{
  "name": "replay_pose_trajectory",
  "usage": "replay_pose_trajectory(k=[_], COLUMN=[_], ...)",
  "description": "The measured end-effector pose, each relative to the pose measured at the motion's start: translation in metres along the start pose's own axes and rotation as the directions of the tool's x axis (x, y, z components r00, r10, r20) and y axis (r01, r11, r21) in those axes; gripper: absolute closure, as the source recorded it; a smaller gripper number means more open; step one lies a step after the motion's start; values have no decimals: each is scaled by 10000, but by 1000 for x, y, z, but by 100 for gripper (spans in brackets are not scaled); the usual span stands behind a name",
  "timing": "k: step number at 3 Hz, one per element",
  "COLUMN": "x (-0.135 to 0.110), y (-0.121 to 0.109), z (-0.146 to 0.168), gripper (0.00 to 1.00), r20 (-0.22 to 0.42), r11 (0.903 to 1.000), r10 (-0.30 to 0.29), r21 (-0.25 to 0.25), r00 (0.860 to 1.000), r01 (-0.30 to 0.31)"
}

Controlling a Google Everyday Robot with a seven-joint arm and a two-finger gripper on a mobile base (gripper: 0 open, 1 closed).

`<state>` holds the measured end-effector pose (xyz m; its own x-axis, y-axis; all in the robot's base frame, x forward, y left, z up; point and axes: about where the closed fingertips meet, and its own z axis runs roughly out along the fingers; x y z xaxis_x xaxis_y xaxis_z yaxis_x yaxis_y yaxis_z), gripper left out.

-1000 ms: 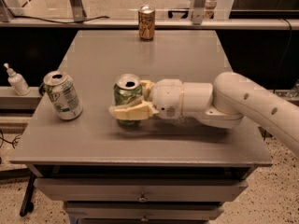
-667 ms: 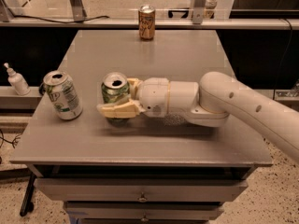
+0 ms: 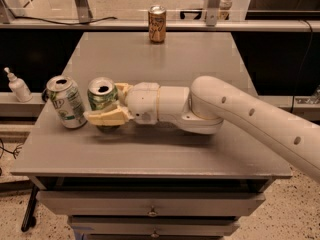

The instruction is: Move green can near 7up can

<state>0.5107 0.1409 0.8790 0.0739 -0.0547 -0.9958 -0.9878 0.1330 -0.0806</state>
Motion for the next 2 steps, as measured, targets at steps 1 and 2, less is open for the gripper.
replay_pose_trajectory(k=[1, 2], x=[10, 6], y=[4, 4], z=[6, 6], gripper=[83, 58], r20=[-373, -377], r11=[9999, 9999], r10=[98, 99], r21=[-53, -54], r00=[9993, 9992], r01=[-100, -101])
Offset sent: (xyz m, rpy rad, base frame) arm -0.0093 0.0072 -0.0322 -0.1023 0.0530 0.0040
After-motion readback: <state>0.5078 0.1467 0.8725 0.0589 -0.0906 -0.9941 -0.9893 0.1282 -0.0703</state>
